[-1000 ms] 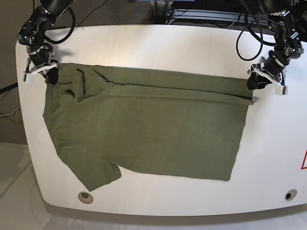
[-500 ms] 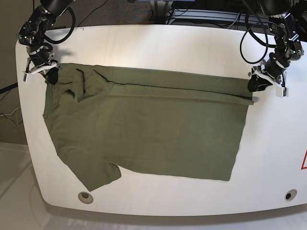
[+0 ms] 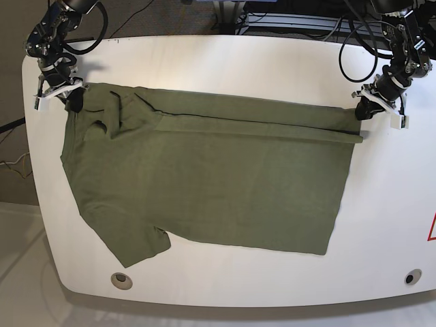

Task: Fold the T-shirt properly
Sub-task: 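Pull the folded edge toward the robot, rolling it over once more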

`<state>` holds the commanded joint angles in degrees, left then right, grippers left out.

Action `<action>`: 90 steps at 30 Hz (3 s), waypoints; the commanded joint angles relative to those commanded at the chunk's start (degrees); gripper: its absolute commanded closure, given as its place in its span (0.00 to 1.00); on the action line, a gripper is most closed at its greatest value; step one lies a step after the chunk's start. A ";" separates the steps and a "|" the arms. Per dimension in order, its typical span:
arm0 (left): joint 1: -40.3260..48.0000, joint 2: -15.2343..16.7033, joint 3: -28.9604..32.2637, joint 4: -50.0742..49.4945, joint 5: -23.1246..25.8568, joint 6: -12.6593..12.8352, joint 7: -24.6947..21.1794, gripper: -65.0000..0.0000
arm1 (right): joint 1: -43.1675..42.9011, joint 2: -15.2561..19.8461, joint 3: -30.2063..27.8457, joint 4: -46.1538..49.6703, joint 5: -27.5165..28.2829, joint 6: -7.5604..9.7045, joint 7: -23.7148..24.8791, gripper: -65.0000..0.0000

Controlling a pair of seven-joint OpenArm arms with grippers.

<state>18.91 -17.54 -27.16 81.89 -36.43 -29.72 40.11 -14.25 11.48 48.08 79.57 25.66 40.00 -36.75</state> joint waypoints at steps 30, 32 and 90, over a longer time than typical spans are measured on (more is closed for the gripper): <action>3.01 0.11 -0.76 3.93 -1.21 -0.77 -1.36 0.91 | 1.09 -1.60 -1.65 -1.60 -1.32 0.00 1.29 1.00; 3.14 0.13 -0.79 3.87 -1.24 -0.97 -1.23 0.89 | 1.17 -1.73 -1.89 -2.08 -1.60 0.00 1.50 1.00; 14.41 0.14 -7.08 7.59 -2.76 -2.35 6.15 1.00 | -8.11 -1.61 -1.35 3.91 -2.19 -0.34 -6.10 1.00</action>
<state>33.31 -17.39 -34.24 89.48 -39.19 -32.07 46.26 -22.36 9.88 46.73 83.48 23.47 39.66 -42.85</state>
